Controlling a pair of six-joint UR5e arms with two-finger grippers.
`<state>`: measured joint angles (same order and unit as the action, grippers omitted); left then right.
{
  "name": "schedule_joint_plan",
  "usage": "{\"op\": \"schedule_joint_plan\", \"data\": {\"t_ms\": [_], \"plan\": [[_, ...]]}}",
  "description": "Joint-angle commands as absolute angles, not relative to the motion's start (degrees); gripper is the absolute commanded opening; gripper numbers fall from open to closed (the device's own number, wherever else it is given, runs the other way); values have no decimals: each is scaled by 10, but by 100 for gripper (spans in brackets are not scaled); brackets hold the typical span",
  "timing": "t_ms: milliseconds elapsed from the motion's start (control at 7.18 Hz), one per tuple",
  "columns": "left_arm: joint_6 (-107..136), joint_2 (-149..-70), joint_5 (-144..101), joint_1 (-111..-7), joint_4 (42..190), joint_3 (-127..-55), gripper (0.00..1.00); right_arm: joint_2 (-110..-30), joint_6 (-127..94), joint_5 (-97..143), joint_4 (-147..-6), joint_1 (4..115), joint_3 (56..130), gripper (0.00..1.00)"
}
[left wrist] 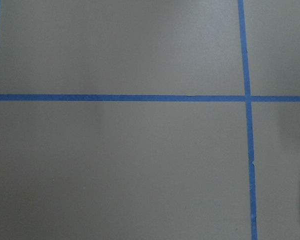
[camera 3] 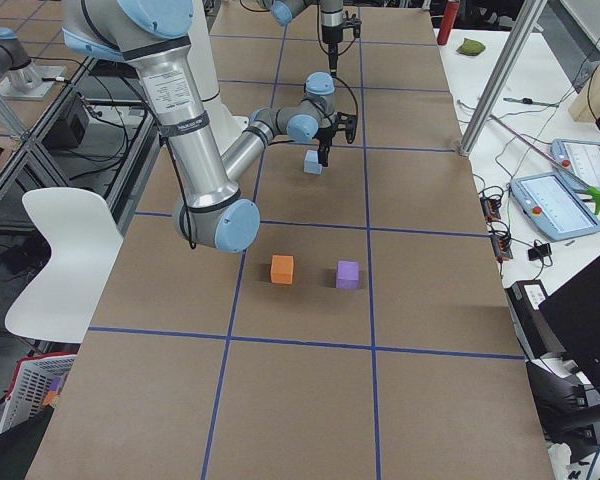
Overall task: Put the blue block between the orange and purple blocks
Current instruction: 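Withdraw the left gripper while the right gripper reaches down and grasps the light blue cube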
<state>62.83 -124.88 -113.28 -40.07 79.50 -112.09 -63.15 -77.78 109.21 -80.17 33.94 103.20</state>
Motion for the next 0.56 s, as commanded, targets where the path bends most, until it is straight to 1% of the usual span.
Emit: {"op": "schedule_joint_plan", "data": {"t_ms": [0, 418], "plan": [[628, -1248, -1132, -401, 795, -1121, 100, -613, -791, 1075, -801, 317, 1010, 100], [628, -1248, -1132, -400, 795, -1120, 100, -614, -791, 1057, -801, 293, 1003, 100]]}}
